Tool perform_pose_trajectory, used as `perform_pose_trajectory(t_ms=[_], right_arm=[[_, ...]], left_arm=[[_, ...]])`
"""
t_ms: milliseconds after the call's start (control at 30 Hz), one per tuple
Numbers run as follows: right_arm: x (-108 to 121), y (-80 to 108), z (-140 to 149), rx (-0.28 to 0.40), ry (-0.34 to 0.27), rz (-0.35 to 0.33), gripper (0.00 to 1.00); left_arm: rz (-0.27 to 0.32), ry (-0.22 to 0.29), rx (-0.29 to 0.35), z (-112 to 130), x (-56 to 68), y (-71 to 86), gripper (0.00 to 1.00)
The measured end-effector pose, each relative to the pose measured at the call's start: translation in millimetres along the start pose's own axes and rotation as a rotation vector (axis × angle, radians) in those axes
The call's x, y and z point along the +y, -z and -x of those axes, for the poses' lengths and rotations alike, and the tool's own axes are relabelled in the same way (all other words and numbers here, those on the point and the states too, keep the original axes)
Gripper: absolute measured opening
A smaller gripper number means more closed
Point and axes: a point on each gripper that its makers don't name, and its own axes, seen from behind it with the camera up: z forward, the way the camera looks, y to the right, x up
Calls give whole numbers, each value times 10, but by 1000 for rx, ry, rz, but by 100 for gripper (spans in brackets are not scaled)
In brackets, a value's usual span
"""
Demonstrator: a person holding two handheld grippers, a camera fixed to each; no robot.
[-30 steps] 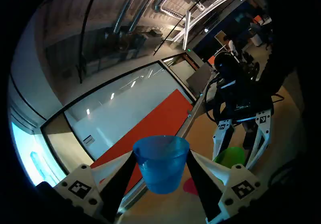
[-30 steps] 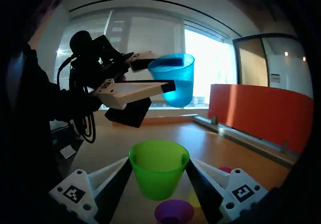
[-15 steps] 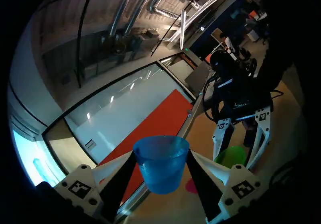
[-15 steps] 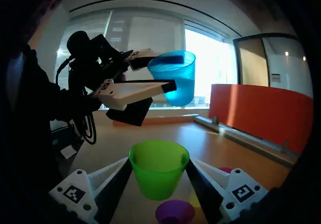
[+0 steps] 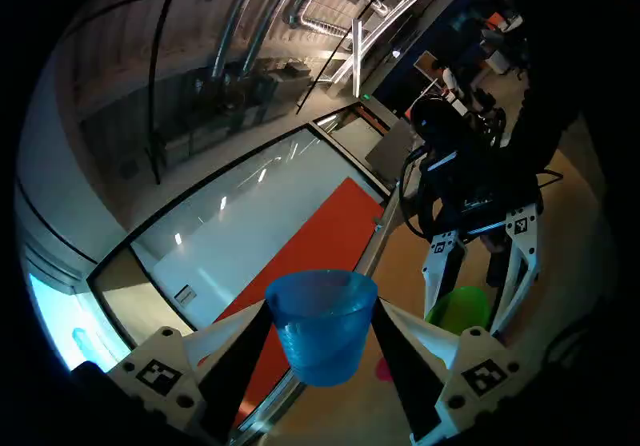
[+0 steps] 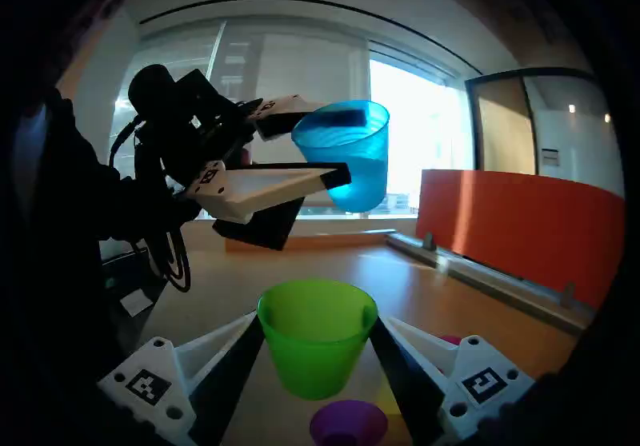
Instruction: Pour water
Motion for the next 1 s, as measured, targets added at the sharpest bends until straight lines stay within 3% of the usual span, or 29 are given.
perform_pose_trajectory(t_ms=[1000], right_arm=[[-36,-20,-7,2,-5,-12,90]], left_arm=[[4,-72,-3,-5,59,-55,85]])
